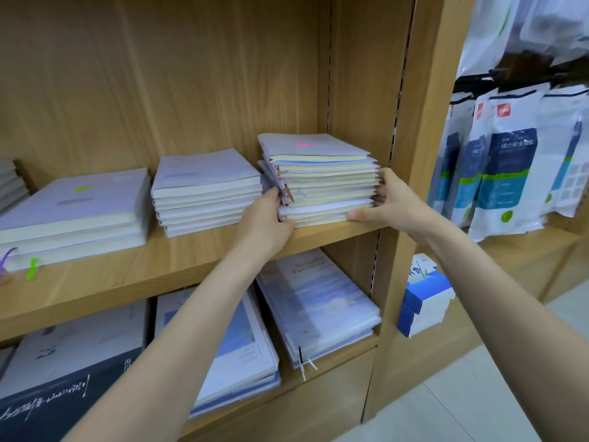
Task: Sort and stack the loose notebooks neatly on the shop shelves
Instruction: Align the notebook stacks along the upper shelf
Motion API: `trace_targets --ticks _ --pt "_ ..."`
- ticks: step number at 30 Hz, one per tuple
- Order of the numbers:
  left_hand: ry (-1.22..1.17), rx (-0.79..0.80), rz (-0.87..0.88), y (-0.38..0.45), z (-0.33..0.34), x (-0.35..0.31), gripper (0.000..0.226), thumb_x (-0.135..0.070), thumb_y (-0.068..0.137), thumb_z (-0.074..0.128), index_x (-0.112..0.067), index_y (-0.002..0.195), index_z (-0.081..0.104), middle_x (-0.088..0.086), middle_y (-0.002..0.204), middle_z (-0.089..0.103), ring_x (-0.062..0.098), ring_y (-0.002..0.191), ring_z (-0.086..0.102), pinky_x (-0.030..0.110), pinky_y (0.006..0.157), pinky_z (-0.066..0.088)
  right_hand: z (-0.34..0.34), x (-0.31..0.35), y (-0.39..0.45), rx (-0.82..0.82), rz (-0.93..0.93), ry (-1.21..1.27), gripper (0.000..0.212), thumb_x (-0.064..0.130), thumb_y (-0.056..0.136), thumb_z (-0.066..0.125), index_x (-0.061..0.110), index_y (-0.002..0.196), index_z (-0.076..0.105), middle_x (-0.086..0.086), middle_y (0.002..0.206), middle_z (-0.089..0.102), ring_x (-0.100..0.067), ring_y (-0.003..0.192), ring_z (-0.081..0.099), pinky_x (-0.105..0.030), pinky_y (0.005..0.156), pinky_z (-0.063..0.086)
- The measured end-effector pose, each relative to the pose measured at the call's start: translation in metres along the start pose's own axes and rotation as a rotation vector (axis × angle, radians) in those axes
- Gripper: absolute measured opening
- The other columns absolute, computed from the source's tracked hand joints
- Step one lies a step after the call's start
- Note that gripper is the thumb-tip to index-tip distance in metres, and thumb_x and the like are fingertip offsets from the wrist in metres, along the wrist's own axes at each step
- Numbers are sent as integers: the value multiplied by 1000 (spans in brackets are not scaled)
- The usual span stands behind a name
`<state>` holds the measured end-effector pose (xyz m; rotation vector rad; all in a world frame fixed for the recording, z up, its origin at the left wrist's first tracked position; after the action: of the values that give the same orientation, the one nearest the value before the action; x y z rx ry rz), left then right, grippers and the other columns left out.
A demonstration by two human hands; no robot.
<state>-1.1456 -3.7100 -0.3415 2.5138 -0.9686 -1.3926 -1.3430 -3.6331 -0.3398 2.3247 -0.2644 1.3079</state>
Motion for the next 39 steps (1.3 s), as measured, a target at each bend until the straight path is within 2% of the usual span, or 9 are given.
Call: trace_targets --ticks 5,9,14,16,20,23,28,33,39 --pt "-98 -84 -42 -6 -7 -1 58 -2 82 66 -15 136 47 -1 127 60 12 118 55 21 96 39 2 4 -6 -8 -18 15 70 12 68 82 20 120 36 8 110 59 -10 102 59 -25 93 46" --pt "-65 -201 -3 -16 -9 -6 50 -1 82 66 -14 129 55 -1 119 65 4 106 56 8 79 35 0 5 -9 -58 -46 -16 65 15 67 83 18 116 41 13 101 60 -5 94 61 -21 86 47" --pt "-87 -312 63 -27 -10 -7 35 0 80 68 -12 113 66 -2 101 70 4 93 61 14 80 42 -3 6 -13 -162 -102 -103 60 19 65 85 12 109 45 11 94 62 2 84 59 -15 76 47" --pt "-78 -290 75 -28 -11 -6 33 0 80 67 -11 111 66 -4 94 69 6 91 62 20 84 48 -5 7 -14 -154 -106 -123 58 20 66 84 14 107 44 9 94 64 2 84 59 -10 71 46" --pt "-95 -99 56 -20 -12 0 51 -4 82 65 -14 130 53 -6 108 64 12 103 60 30 96 46 -3 7 -13 7 -52 -26 67 20 65 83 22 116 39 8 113 61 -7 105 59 -28 94 48" --pt "-130 -3 49 -13 -13 0 42 0 85 60 -15 124 55 -1 107 62 21 112 58 36 101 44 -2 9 -13 5 -59 6 69 22 66 82 23 120 40 7 119 58 -9 111 56 -30 98 46" --pt "-318 52 30 -13 -12 -1 51 13 86 52 -8 132 48 -13 109 56 3 105 54 4 83 43 -3 7 -12 -4 -39 32 63 18 69 80 21 118 41 6 118 59 -9 109 56 -26 93 45" --pt "-273 57 39 -5 -11 0 46 13 86 50 -19 120 53 -20 90 56 3 95 56 17 91 41 -6 2 -14 -45 -39 72 56 14 69 80 21 111 44 10 107 63 -4 101 61 -22 86 49" --pt "-172 61 54 0 -8 0 48 9 86 52 -10 130 52 -6 116 59 13 112 56 29 102 41 -5 5 -14 -19 -10 81 64 15 68 80 21 117 40 6 113 60 -5 104 58 -19 82 47"
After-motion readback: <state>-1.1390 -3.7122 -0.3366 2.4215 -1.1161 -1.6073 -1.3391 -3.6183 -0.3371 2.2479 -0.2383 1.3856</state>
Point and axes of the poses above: each hand's wrist, its own y-axis towards the middle knuckle, its own z-axis out of the palm, x = y × z, the point moved 6 cm from there along y, towards the middle knuckle
